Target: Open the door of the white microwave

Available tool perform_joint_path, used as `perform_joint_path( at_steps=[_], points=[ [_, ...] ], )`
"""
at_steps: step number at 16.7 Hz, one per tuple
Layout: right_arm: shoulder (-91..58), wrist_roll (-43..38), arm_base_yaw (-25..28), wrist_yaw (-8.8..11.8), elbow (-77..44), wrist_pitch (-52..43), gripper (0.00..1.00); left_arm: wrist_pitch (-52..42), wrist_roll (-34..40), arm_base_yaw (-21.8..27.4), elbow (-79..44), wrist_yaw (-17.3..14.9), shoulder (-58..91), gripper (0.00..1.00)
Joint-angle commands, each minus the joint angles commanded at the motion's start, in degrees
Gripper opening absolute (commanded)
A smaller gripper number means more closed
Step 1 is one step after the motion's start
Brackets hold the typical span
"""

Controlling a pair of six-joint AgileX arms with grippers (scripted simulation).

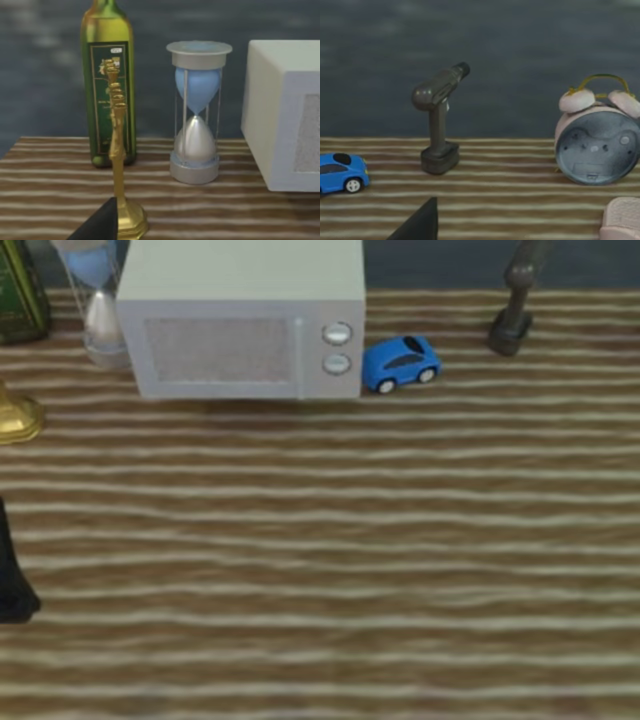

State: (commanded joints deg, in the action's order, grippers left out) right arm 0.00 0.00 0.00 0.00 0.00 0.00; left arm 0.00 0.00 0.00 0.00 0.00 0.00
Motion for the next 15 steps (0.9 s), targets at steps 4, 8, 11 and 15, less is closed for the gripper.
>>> perform_joint_path(
  at_steps=[4, 8, 11, 15],
  points=[
    [0.0, 0.0, 0.0, 0.0, 0.0, 0.0, 1.00, -1.3, 0.6, 0.5, -1.7, 0.4, 1.7, 1.00],
    [0.0, 0.0, 0.0, 0.0, 0.0, 0.0, 1.00, -7.9, 3.8, 3.8, -12.5, 2.4, 12.5, 1.00],
    [0.0, 0.0, 0.0, 0.0, 0.0, 0.0, 1.00, -15.3, 7.4, 7.9, -26.5, 4.3, 26.4, 1.00],
    [0.0, 0.0, 0.0, 0.0, 0.0, 0.0, 1.00, -27.4, 13.3, 14.6, -49.9, 7.3, 49.8, 1.00]
  ],
)
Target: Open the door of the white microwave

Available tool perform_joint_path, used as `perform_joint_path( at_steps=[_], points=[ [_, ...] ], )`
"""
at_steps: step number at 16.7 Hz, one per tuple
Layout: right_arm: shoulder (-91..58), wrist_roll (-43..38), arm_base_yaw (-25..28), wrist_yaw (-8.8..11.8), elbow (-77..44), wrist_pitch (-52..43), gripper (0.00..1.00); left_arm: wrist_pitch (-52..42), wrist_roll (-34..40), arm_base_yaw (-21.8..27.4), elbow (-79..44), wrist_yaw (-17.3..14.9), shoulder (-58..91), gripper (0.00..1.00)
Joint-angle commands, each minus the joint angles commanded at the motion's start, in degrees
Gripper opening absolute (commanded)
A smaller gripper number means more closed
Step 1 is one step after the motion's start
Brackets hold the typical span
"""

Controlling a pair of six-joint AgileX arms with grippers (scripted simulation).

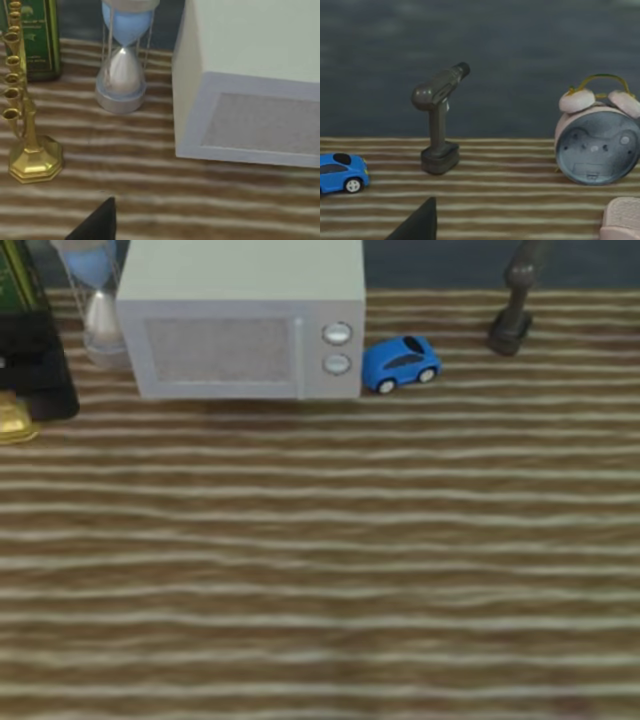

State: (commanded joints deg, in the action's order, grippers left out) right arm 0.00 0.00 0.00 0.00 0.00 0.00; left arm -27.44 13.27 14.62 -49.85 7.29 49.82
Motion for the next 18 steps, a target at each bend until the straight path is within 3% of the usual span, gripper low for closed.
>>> perform_joint_path(
  at_steps=[10, 14, 18],
  points=[
    [0.0, 0.0, 0.0, 0.0, 0.0, 0.0, 1.00, -28.5, 13.9, 15.6, -57.2, 7.3, 56.7, 1.00],
    [0.0, 0.0, 0.0, 0.0, 0.0, 0.0, 1.00, -35.2, 17.1, 19.1, -70.0, 9.1, 69.7, 1.00],
    [0.0, 0.0, 0.0, 0.0, 0.0, 0.0, 1.00, -37.2, 18.0, 20.1, -73.6, 9.6, 73.4, 1.00]
  ],
)
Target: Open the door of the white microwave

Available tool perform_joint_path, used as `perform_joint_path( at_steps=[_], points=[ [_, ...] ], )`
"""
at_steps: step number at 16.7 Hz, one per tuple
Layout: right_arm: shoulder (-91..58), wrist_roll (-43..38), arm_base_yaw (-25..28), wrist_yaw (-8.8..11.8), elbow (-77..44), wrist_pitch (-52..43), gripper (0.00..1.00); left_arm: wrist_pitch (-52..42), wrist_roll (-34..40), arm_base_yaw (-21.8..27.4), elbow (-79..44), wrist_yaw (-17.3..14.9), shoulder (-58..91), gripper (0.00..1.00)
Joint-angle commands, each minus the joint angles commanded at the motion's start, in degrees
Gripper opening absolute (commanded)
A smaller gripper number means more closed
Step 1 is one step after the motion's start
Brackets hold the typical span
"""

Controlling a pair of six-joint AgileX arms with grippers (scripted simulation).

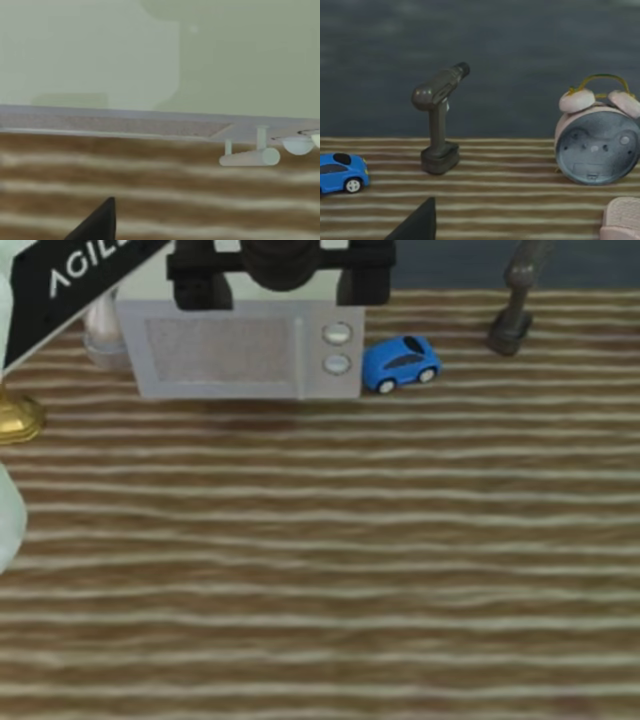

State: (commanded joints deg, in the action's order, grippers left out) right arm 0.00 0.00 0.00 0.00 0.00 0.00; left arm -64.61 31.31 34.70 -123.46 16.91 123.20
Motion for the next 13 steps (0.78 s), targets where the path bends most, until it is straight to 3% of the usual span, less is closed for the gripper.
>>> perform_joint_path(
  at_steps=[6, 13],
  points=[
    [0.0, 0.0, 0.0, 0.0, 0.0, 0.0, 1.00, 1.1, -0.4, -0.5, 0.6, -0.2, 0.5, 1.00],
    [0.0, 0.0, 0.0, 0.0, 0.0, 0.0, 1.00, 12.2, -2.7, -2.9, 4.6, -1.3, 6.9, 1.00]
  ],
)
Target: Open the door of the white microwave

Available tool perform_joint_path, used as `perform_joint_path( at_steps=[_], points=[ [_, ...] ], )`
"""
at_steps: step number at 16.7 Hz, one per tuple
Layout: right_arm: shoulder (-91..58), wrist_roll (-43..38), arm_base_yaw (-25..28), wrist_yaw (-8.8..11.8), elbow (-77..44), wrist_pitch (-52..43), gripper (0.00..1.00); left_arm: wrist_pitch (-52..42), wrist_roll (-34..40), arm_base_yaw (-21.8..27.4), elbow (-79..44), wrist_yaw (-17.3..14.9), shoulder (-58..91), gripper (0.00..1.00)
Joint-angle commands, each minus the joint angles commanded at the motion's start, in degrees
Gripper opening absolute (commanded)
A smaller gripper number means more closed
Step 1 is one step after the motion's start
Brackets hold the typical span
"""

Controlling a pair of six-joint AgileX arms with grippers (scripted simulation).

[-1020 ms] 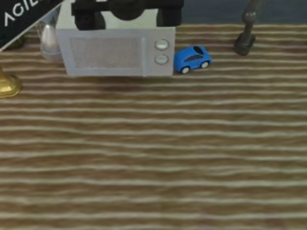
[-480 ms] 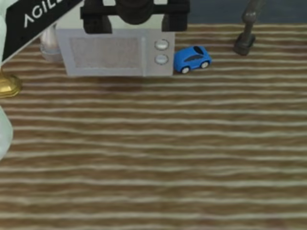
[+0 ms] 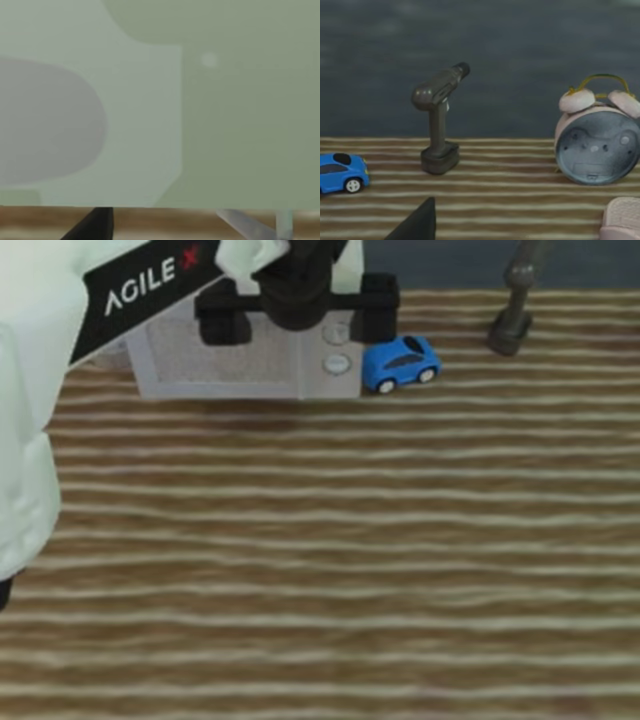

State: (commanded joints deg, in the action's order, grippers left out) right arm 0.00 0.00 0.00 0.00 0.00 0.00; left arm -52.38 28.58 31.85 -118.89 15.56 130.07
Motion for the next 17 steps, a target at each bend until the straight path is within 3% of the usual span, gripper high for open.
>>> perform_joint_path(
  at_steps=[3, 16, 17],
  points=[
    [0.0, 0.0, 0.0, 0.0, 0.0, 0.0, 1.00, 0.1, 0.0, 0.0, 0.0, 0.0, 0.1, 1.00],
    [0.0, 0.0, 0.0, 0.0, 0.0, 0.0, 1.00, 0.1, 0.0, 0.0, 0.0, 0.0, 0.1, 0.02],
    [0.0, 0.0, 0.0, 0.0, 0.0, 0.0, 1.00, 0.1, 0.0, 0.0, 0.0, 0.0, 0.1, 0.00]
  ],
)
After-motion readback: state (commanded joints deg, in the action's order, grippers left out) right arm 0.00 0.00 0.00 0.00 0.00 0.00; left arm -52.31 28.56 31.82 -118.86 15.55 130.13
